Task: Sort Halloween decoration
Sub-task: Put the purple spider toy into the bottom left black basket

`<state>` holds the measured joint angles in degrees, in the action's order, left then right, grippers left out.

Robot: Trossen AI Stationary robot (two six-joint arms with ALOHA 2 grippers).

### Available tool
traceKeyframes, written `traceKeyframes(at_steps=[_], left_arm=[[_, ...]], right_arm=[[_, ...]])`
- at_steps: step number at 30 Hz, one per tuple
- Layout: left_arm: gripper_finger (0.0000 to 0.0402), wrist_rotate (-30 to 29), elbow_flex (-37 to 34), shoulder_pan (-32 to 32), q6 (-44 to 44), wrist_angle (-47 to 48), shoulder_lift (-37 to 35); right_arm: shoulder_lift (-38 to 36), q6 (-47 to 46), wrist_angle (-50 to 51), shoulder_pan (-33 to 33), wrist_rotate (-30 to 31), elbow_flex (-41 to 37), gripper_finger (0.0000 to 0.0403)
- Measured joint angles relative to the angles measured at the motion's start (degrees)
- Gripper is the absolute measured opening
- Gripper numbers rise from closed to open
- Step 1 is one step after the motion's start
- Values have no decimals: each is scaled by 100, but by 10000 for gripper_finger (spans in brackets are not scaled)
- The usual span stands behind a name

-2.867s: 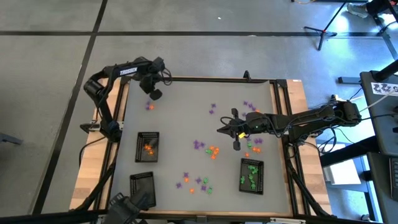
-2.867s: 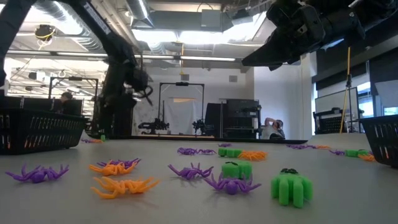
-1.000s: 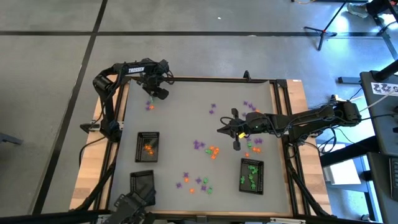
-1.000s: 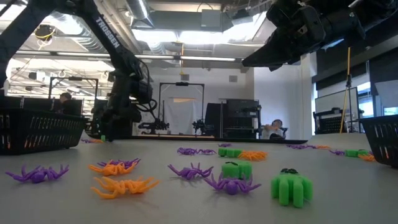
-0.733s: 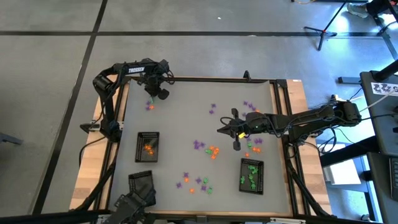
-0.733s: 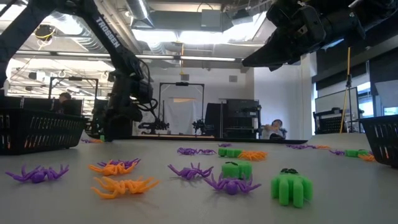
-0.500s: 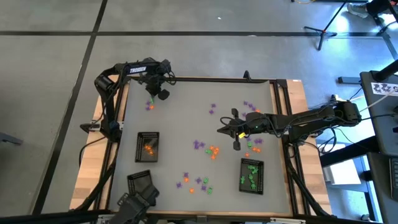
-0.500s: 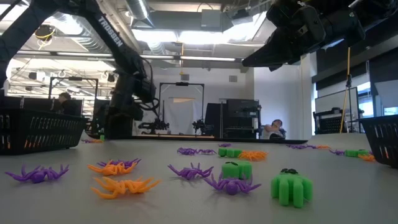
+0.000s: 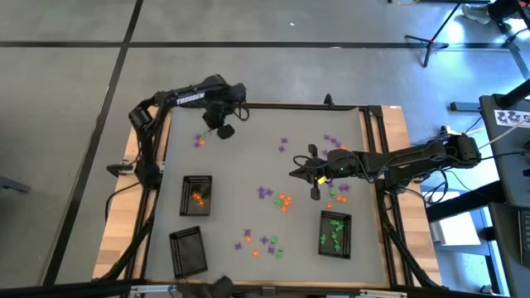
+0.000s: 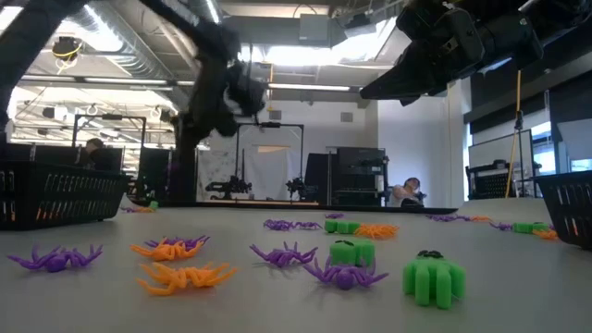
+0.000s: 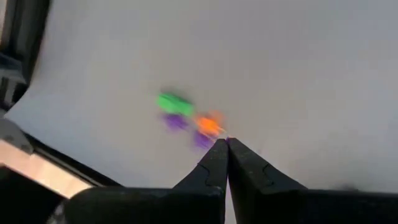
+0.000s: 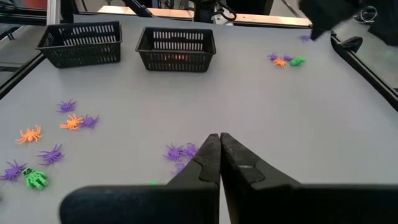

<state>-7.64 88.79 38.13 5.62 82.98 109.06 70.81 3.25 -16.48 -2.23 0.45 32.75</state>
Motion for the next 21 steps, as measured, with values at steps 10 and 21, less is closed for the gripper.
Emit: traceKeyframes(at_steps=[10, 21], left_arm=[[0, 579, -651, -2546, 2117, 231, -2092], [0, 1696, -2062, -6356, 5502, -1630, -2653]], right_arm=[[0, -37, 7, -5, -25, 2, 5], [0, -39, -11, -4, -109, 2, 5]])
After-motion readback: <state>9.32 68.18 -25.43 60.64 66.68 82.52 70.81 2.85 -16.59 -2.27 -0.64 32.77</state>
